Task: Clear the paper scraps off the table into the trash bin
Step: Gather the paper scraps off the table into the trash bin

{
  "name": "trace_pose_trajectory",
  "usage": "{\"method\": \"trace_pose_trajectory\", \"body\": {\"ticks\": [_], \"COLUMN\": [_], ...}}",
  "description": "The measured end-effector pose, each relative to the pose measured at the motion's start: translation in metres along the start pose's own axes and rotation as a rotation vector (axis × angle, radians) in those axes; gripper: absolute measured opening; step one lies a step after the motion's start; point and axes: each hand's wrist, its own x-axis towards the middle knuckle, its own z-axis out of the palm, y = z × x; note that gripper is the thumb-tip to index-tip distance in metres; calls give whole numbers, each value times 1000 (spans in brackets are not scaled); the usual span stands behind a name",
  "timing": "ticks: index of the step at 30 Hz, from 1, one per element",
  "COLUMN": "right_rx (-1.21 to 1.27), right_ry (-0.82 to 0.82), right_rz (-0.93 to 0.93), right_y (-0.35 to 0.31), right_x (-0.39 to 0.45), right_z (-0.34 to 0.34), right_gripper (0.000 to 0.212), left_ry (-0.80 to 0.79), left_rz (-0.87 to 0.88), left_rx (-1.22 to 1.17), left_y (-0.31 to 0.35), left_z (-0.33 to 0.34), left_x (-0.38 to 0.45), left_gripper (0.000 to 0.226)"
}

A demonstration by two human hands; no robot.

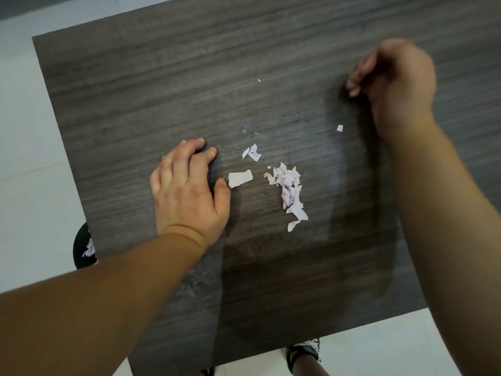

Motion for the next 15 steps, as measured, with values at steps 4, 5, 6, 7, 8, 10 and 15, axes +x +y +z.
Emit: {"method": "trace_pose_trajectory", "body": {"ticks": [4, 5, 6, 7, 8, 10, 15], "right_rx": [-207, -218, -222, -206, -153, 19, -97], "right_ry": [-332, -430, -509, -542, -519, -340, 90], "right_rz": [-24, 1, 17, 26, 24, -3, -134], "right_y": [20, 26, 31, 34, 35, 29, 30], "right_x": [-51, -66, -80, -91, -97, -95, -86], "right_z": [34, 40, 45, 46, 43, 32, -5], "right_gripper": [22, 21, 20, 20, 21, 25, 23], "left_ry": [-12, -14, -15, -16, -17, -20, -30], "left_rz": [-8, -11, -11, -9, -8, -9, -7], "left_rx": [4, 4, 3, 3, 2, 0, -1], "left_y": [1, 1, 1, 1, 0, -1, -2], "left_z": [0, -1, -1, 0, 0, 1, 1], "left_x": [0, 0, 0, 0, 0, 0, 0], "left_gripper": [48, 48, 48, 48, 48, 49, 49]}}
